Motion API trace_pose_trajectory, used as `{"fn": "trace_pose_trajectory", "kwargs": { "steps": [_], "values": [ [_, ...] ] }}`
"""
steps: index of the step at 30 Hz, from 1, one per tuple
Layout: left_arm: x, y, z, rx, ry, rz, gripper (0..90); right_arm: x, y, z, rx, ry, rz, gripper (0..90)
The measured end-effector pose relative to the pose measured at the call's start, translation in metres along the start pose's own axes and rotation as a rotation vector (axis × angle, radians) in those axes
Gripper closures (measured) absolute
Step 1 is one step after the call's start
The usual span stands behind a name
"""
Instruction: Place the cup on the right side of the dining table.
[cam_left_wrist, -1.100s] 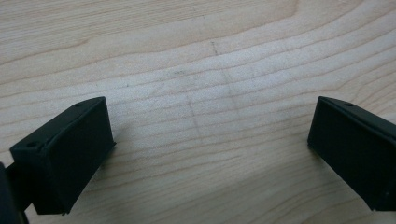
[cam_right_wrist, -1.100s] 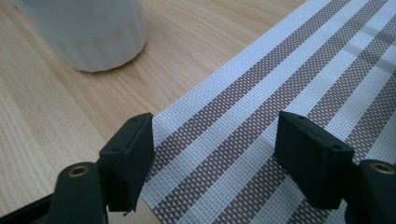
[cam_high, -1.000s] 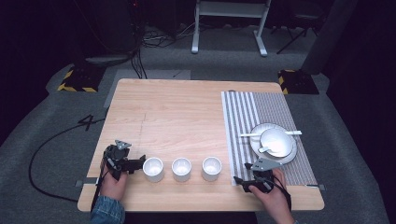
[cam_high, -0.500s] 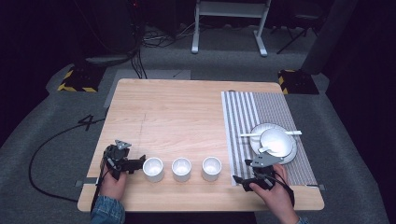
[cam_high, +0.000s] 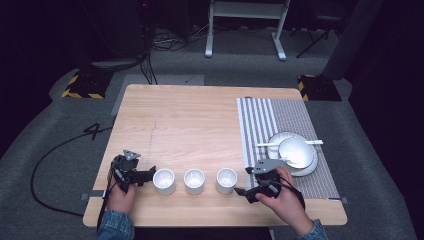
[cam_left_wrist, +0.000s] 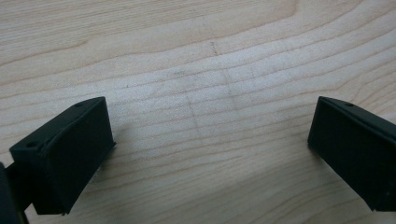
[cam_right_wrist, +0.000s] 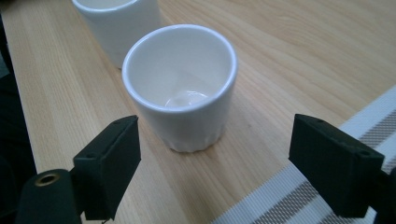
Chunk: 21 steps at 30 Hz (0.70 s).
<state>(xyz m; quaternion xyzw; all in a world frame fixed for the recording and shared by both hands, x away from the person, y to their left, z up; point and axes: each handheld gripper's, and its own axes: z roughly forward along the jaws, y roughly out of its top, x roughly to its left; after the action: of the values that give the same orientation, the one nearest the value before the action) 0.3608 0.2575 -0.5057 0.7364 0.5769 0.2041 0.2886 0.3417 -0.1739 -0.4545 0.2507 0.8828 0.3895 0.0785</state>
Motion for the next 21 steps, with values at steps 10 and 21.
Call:
{"fn": "trace_pose_trajectory", "kwargs": {
  "steps": [10, 21],
  "values": [
    [0.000, 0.000, 0.000, 0.000, 0.000, 0.000, 0.3, 0.007, 0.014, 0.027, 0.036, 0.038, -0.041, 16.1],
    [0.000, 0.000, 0.000, 0.001, -0.001, 0.004, 0.3, 0.010, 0.029, 0.051, 0.109, 0.063, -0.123, 21.7]
  ]
}}
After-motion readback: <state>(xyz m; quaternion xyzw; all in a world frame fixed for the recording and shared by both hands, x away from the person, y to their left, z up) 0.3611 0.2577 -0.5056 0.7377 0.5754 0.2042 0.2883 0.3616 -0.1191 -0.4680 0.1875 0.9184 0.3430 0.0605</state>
